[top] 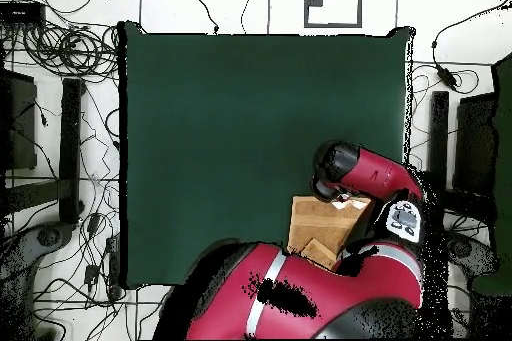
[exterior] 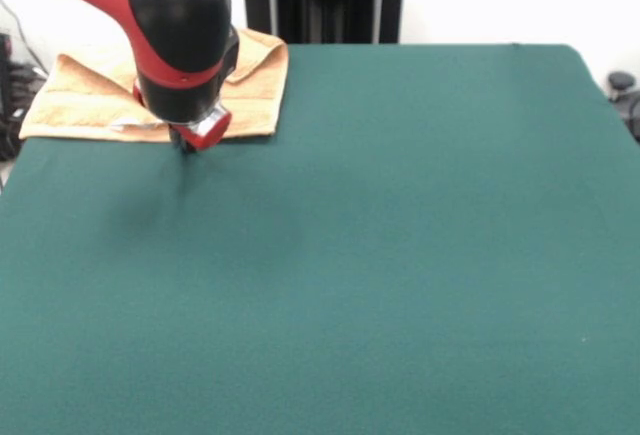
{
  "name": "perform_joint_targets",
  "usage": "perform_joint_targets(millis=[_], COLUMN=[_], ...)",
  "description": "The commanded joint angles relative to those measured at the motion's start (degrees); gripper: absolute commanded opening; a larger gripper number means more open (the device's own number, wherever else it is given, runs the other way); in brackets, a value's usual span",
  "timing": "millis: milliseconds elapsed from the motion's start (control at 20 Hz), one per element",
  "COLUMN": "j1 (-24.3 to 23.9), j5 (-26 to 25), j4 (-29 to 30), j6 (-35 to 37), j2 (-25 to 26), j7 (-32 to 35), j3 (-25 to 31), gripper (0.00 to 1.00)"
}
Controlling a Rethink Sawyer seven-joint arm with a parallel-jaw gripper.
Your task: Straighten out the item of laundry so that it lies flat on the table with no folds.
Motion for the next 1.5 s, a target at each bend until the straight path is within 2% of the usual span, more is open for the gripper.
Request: perform_joint_targets(millis=[50,200,450,500,850,1300,1500], j1=[-5.39,-6.37,-6.55,-7.10,-8.07,-9.14,-11.21], j5=[-9.86,-11.41,-11.39,-11.46,-12.31,-12.30,-12.62], j4=[4.86,5.16,4.54,4.61,3.72,4.12,6.56], j6=[-28.92,-35.40,-36.11,-36.00,-33.96,-37.30,-36.02], j2=[14.26,15.13,15.86,15.61,15.16,14.96,11.70], j7=[7.41,7.48,7.75,7.03,6.77,6.75,4.02], j3=[0.71,0.90,0.57,1.09,2.19,3.39,6.21], gripper=[0.00,0.00,0.00,1.00,1.00,1.00,1.00])
